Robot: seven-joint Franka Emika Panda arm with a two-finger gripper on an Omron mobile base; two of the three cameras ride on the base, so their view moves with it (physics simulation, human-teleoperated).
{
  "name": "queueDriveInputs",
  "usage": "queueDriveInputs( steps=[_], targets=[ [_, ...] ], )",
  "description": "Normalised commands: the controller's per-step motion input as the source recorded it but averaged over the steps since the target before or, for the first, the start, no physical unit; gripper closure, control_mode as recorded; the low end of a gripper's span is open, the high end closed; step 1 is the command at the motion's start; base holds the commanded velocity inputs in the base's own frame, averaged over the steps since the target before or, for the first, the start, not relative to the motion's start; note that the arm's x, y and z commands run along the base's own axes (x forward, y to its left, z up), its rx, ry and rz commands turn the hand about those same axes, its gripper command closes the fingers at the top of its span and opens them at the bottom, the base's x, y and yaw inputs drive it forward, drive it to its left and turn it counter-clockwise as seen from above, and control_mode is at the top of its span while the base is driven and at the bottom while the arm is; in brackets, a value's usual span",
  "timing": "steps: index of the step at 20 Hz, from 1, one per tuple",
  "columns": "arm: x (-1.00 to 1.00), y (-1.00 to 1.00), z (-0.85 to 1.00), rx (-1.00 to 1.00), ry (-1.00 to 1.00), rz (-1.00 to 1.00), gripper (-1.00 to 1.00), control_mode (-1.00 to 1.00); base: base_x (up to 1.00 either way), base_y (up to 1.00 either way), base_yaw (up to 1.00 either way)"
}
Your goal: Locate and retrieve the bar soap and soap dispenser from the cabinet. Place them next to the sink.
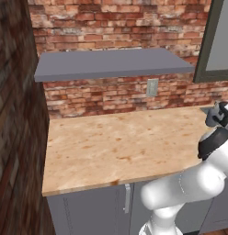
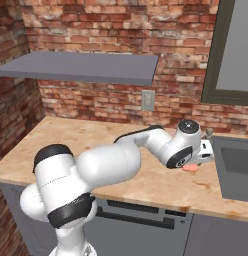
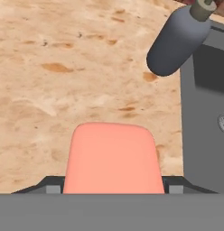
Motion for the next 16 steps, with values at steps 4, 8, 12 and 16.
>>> queueDriveInputs(
  steps=[4,8,12,16],
  targets=[
    [0.28,-0.15,-0.23,-0.04,0.06,0.02,1.0,-1.0,0.0,0.0,0.0],
    [0.29,-0.17,-0.27,-0.03,0.04,0.03,1.0,-1.0,0.0,0.0,0.0],
    [0.33,-0.21,-0.23,-0.02,0.03,0.04,1.0,-1.0,0.0,0.0,0.0],
    [0.24,-0.26,-0.28,0.0,0.05,0.03,1.0,-1.0,0.0,0.0,0.0]
  ],
)
